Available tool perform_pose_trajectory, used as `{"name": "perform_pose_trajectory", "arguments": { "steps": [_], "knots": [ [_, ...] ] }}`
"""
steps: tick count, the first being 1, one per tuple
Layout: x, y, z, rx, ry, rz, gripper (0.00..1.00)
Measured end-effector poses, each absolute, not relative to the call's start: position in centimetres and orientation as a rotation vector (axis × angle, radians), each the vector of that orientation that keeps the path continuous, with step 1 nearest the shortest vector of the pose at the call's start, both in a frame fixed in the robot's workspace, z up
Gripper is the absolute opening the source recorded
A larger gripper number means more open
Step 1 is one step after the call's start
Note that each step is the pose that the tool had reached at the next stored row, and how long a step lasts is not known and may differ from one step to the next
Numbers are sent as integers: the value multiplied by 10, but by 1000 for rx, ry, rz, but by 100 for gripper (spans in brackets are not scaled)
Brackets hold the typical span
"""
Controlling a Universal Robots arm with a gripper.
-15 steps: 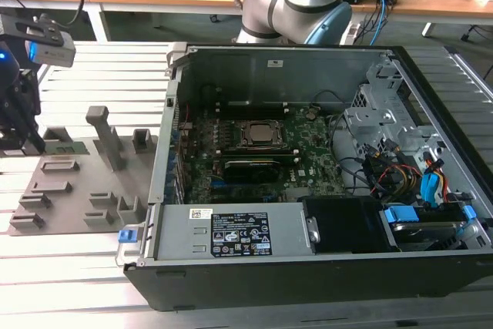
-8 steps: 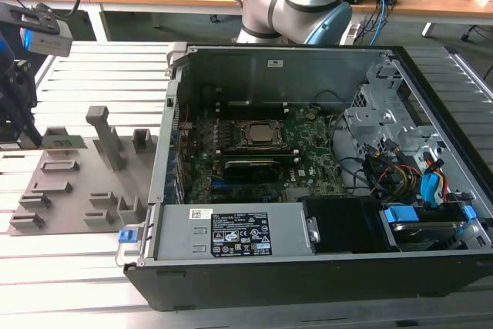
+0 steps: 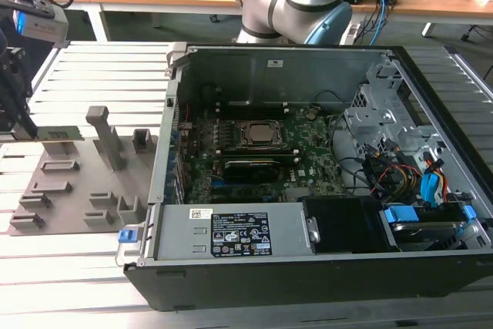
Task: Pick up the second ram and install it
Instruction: 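Pick up the second ram and move it above second insertion slot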
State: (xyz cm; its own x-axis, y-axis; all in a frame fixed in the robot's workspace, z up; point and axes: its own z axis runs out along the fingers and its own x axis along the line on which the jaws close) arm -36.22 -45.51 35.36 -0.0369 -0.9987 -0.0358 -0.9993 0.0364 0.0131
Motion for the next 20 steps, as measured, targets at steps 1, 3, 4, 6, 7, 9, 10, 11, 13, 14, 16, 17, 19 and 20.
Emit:
{"name": "perform_pose_trajectory", "arguments": {
  "steps": [1,3,4,6,7,9,10,11,13,14,16,17,19,20],
  "knots": [
    [-362,-455,355,-2168,2249,54,14],
    [-362,-455,357,-2168,2249,54,14],
    [-362,-455,359,-2168,2250,54,14],
    [-361,-455,368,-2168,2250,54,14],
    [-361,-455,375,-2168,2250,54,14],
    [-361,-455,401,-2168,2250,54,14],
    [-361,-455,405,-2168,2250,54,14],
    [-361,-455,405,-2168,2249,54,14],
    [-361,-455,405,-2168,2249,54,14],
    [-361,-455,405,-2168,2249,54,14],
    [-356,-455,405,-2168,2250,54,14],
    [-352,-455,405,-2169,2250,54,14],
    [-342,-455,405,-2168,2250,54,14],
    [-339,-455,405,-2168,2250,54,14]
  ]
}}
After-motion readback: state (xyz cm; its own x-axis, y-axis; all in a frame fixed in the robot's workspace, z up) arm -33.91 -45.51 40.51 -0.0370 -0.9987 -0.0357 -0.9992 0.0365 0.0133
